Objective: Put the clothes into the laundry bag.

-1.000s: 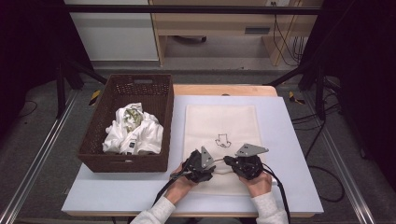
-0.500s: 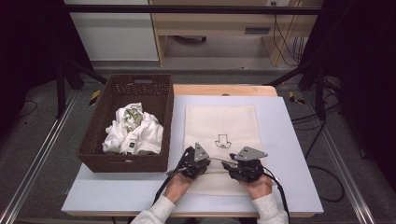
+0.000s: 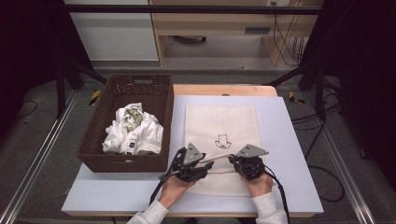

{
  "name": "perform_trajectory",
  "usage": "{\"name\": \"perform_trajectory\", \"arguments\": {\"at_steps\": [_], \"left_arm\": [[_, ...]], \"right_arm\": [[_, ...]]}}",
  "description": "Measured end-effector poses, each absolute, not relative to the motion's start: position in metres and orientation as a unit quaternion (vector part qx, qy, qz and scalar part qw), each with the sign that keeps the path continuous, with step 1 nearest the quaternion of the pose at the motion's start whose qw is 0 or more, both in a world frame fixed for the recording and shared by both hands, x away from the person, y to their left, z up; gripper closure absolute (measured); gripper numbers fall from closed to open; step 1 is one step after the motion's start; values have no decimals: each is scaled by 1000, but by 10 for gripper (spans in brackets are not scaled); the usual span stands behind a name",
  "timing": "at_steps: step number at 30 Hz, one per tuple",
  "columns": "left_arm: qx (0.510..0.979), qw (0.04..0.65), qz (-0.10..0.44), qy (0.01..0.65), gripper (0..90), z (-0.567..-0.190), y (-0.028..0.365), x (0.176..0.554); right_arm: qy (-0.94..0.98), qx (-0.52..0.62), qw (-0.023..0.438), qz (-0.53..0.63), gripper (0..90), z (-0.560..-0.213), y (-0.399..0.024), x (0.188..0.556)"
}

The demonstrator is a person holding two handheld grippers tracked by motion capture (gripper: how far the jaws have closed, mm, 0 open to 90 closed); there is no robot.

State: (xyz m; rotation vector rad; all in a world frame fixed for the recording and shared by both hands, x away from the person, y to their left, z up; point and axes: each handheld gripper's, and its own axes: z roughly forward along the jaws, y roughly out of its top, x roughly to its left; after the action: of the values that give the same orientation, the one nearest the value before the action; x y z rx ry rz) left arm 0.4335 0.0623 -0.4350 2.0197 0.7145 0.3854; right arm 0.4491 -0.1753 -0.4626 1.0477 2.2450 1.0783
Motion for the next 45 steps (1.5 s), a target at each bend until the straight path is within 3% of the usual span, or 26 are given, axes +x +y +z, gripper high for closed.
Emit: {"name": "perform_trajectory", "arguments": {"at_steps": [3, 8, 15, 30, 35, 41, 45], "left_arm": [[833, 459, 148, 272, 741, -431, 68, 416], [858, 422, 129, 262, 881, -457, 65, 402], [868, 397, 108, 278, 891, -484, 67, 403], [866, 401, 117, 275, 886, -482, 67, 401], [852, 426, 126, 276, 755, -468, 78, 397], [829, 455, 161, 280, 467, -441, 92, 392], [814, 471, 180, 287, 376, -422, 104, 392]], "right_arm": [[800, 383, 221, 407, 858, -458, -178, 448], [784, 382, 233, 431, 860, -447, -181, 448], [771, 376, 248, 451, 859, -432, -180, 447], [746, 353, 287, 486, 859, -412, -175, 444], [746, 359, 281, 485, 858, -417, -179, 443], [750, 361, 276, 480, 857, -422, -181, 442], [751, 362, 274, 479, 857, -422, -182, 442]]}}
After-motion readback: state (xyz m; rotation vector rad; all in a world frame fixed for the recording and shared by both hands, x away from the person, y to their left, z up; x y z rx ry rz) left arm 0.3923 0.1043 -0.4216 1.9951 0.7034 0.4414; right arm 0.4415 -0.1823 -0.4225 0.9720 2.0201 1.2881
